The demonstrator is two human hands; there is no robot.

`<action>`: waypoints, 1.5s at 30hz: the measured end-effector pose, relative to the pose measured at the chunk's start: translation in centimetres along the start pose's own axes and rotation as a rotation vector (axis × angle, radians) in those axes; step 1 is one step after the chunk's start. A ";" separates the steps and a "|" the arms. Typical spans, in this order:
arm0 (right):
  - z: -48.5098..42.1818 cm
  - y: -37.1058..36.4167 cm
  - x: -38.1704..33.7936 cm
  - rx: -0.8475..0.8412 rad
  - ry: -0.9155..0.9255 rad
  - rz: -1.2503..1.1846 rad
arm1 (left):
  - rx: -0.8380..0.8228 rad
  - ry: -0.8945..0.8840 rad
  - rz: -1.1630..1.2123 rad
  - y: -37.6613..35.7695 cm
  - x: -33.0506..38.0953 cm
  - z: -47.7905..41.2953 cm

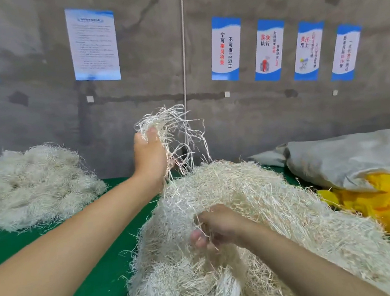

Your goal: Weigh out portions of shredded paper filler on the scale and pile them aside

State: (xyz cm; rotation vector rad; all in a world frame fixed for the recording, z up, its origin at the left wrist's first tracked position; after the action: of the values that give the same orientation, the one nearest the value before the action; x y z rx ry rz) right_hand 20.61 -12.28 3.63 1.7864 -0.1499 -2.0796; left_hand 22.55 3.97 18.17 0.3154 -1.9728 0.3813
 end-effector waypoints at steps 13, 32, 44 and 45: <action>4.1 2.9 -13.5 0.160 0.344 -0.326 | -0.557 0.119 -0.252 -3.3 -6.3 4.5; 0.1 5.8 4.0 0.425 0.322 1.161 | -0.716 -0.139 -0.757 0.0 -5.0 2.2; 3.9 14.4 3.1 0.980 0.172 0.811 | -0.491 -0.029 -0.652 0.2 -9.5 3.4; 4.2 14.6 3.2 1.013 0.166 0.884 | -0.440 -0.011 -0.607 0.3 -9.3 3.0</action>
State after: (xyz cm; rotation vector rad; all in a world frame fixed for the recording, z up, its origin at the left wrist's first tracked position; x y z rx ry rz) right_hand 19.46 -27.54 6.22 1.7819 -1.8141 -1.2096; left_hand 23.76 3.44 8.49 0.6013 -1.8040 -0.4368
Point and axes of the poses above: each hand's wrist, its own z-axis away from the middle knuckle, its own y-axis out of the back of the hand, x = y × z, the point moved 7 cm from there along -z, towards the middle knuckle, and after that the axes turned 2 degrees about x, right-handed, at the moved point
